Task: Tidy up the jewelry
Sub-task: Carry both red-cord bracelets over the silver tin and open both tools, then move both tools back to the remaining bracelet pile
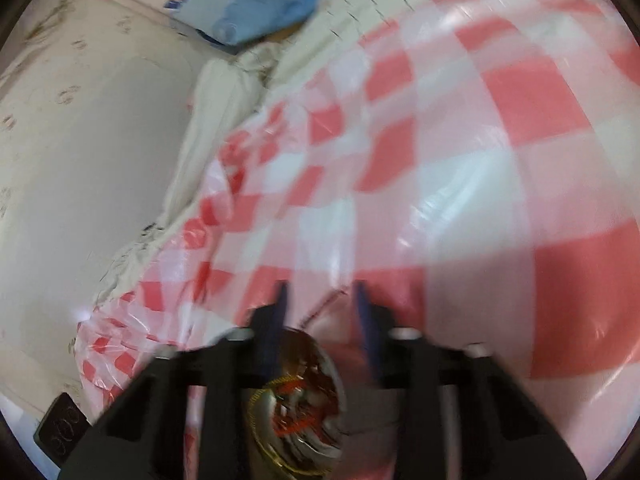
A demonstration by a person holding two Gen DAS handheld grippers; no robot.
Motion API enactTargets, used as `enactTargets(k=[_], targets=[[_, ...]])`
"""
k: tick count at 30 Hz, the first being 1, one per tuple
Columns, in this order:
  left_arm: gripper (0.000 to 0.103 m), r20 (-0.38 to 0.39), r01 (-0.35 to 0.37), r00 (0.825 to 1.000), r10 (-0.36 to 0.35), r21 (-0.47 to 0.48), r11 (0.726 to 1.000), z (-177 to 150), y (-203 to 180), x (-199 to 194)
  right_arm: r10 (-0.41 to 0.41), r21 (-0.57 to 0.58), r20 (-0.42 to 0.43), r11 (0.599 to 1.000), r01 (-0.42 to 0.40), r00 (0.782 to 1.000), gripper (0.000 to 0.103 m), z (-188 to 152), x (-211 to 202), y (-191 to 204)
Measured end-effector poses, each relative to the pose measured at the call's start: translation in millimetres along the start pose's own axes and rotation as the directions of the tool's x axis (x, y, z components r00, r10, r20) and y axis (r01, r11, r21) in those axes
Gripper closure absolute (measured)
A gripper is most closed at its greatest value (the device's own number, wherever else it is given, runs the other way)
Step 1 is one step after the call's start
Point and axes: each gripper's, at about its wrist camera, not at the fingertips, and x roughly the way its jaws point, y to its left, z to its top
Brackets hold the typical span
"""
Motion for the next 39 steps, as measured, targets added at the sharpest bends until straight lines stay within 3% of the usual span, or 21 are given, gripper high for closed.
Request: enactTargets(k=[4,8,11,16,18,19,24,27,32,36,39], targets=[[0.039,-0.007,0.011,1.0,-0.011,-0.01,1.0,-1,0,2,0.06,-0.159,0.031,0.986,-0.054,0.998,0.099,-19,-26,42],[0.039,-0.003,0.019,1.0,-0.019,-0.016,1.0,0,-1,2,-0.094,-0.253,-0.082,0.965,0.071,0.992,0.099,-42,-15,62],[0.038,-0.004,0.015,1.0,-0.015,-0.018,1.0,0,0,2,-0.103,-0.189,-0.103,0.979,0.082,0.989,0.099,-47,-11,47],[0.037,0.002,0.013,1.0,-0.013,-0.026,1.0,1,2,1,-0.05,-0.142,0.015,0.989,0.051,0.999,0.096,-34,-27,44],[0.034,0.003,0.014,1.0,-0.014,-0.02,1.0,1,0,1,-0.059,-0.137,0.035,0.989,0.064,0.998,0.07,-22,-20,45],[0.034,0.003,0.013,1.0,-0.013,-0.019,1.0,1,0,1,-0.064,-0.137,0.046,0.988,0.07,0.997,0.067,-15,-14,46],[0.034,-0.002,0.011,1.0,-0.011,-0.017,1.0,1,0,2,-0.067,-0.153,-0.025,0.986,0.062,0.997,0.067,-20,6,43],[0.033,0.006,0.014,1.0,-0.014,-0.021,1.0,1,0,-1,-0.155,-0.208,-0.043,0.968,0.143,0.987,0.067,-34,9,42],[0.032,0.0,0.012,1.0,-0.012,-0.021,1.0,1,-1,0,-0.154,-0.15,-0.119,0.979,0.136,0.981,0.067,-27,8,38],[0.032,0.003,0.011,1.0,-0.011,-0.023,1.0,1,-1,-2,-0.149,-0.173,-0.09,0.976,0.131,0.985,0.056,-33,-4,44],[0.031,0.004,0.01,1.0,-0.01,-0.022,1.0,1,-2,-2,-0.257,-0.225,-0.042,0.944,0.241,0.966,0.056,-40,-11,49]])
